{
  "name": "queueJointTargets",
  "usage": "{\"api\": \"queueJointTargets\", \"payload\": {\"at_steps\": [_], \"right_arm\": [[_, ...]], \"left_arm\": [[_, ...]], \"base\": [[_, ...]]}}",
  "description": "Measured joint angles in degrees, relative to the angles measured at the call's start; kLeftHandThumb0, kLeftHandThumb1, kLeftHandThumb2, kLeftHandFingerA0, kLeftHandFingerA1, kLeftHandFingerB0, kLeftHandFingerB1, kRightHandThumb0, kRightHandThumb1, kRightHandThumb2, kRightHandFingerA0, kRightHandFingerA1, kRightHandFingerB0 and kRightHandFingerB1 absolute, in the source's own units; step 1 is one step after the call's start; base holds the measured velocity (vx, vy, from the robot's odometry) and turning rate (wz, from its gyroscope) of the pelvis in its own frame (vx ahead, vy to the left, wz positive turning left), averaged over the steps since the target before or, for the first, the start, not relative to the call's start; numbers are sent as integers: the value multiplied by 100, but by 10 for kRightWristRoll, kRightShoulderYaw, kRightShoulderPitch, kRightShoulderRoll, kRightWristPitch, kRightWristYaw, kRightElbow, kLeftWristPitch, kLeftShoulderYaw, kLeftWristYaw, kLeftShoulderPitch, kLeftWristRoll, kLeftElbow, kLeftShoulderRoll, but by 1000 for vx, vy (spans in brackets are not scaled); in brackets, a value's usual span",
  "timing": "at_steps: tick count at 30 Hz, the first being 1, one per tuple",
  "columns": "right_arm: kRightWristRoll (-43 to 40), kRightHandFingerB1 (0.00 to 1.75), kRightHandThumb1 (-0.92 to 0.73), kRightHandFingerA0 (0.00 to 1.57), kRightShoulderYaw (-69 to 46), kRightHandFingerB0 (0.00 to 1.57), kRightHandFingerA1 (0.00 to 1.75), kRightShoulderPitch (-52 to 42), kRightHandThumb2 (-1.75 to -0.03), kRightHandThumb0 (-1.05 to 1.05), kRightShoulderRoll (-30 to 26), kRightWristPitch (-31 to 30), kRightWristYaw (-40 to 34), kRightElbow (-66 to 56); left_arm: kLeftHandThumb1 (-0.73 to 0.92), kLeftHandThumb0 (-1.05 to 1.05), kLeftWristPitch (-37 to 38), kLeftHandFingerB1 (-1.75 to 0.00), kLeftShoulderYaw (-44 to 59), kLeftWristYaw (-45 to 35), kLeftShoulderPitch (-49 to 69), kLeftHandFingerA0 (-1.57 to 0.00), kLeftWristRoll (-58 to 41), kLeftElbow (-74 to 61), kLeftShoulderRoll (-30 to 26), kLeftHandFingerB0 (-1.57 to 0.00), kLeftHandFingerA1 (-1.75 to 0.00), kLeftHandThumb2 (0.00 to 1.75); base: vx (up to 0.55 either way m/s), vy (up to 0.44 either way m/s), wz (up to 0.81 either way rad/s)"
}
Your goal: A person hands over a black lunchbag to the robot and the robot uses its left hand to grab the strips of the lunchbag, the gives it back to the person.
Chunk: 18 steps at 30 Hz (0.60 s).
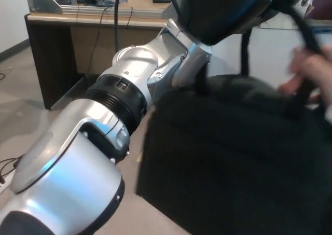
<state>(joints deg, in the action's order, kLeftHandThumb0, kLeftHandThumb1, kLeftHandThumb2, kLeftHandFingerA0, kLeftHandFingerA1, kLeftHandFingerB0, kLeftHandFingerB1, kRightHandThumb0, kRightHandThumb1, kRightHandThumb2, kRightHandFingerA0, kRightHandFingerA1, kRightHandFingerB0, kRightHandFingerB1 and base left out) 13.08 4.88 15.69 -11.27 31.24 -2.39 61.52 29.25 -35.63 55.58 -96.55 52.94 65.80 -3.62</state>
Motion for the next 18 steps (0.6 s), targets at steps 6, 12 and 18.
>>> {"api": "queueJointTargets", "payload": {"at_steps": [6, 12, 18], "right_arm": [[0, 47, -65, 36, 0, 20, 58, 0, -104, -64, 0, 0, 2, -2], [1, 48, -67, 36, 0, 22, 57, 0, -104, -67, 0, 0, 3, -2], [1, 49, -68, 35, 3, 26, 56, 0, -103, -68, 0, 0, 3, -2]], "left_arm": [[57, -54, 9, -57, 5, -19, 11, -59, -6, -24, 7, -50, -98, 57], [66, -103, 13, 0, 14, -76, 13, 0, -20, -49, 11, 0, 0, 62], [67, -105, 13, 0, 26, -132, 26, 0, -35, -94, 11, 0, 0, 61]], "base": [[0, 0, 0], [0, 0, 0], [0, 0, 0]]}}
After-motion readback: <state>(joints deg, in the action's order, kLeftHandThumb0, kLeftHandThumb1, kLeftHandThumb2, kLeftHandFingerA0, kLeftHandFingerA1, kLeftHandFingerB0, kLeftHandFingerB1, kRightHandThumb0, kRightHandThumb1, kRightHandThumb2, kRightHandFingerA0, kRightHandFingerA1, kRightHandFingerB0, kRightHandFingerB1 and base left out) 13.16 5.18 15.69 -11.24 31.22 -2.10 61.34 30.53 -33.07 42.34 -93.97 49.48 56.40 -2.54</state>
